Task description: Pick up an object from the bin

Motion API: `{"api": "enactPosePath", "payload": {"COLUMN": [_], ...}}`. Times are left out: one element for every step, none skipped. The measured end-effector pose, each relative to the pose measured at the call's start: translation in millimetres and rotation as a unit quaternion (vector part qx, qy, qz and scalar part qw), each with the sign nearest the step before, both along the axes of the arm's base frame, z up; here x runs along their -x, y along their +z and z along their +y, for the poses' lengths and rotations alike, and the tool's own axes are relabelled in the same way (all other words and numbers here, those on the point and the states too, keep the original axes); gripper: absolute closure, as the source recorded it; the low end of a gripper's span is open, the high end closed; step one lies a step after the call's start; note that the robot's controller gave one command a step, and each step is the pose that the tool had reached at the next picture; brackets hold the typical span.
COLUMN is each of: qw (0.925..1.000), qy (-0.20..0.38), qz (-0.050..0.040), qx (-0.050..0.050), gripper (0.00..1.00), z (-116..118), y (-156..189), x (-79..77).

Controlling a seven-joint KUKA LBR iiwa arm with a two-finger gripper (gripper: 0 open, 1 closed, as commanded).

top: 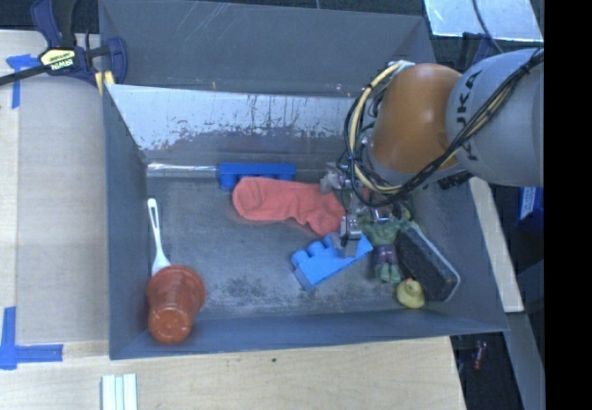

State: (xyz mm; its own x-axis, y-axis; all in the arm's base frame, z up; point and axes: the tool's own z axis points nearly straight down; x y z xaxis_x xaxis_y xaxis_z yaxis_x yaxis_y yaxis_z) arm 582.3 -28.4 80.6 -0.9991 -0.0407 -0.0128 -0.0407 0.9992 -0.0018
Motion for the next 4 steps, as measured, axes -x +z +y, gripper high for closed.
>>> {"api": "enactPosePath", "payload": {"qw": [0.9998, 0.9975, 0.996, 0.996], "qy": [0.02, -0.07, 0.089, 0.089], "qz": [0.0051, -0.005, -0.0054, -0.0055], "qx": [0.0, -0.001, 0.001, 0.001], "gripper": [0.0, 0.0, 1.0, 1.0], "z": [41, 54, 51, 51], "y": [20, -12, -7, -7], "x": [45.7, 0.9, 72.4, 72.4]}}
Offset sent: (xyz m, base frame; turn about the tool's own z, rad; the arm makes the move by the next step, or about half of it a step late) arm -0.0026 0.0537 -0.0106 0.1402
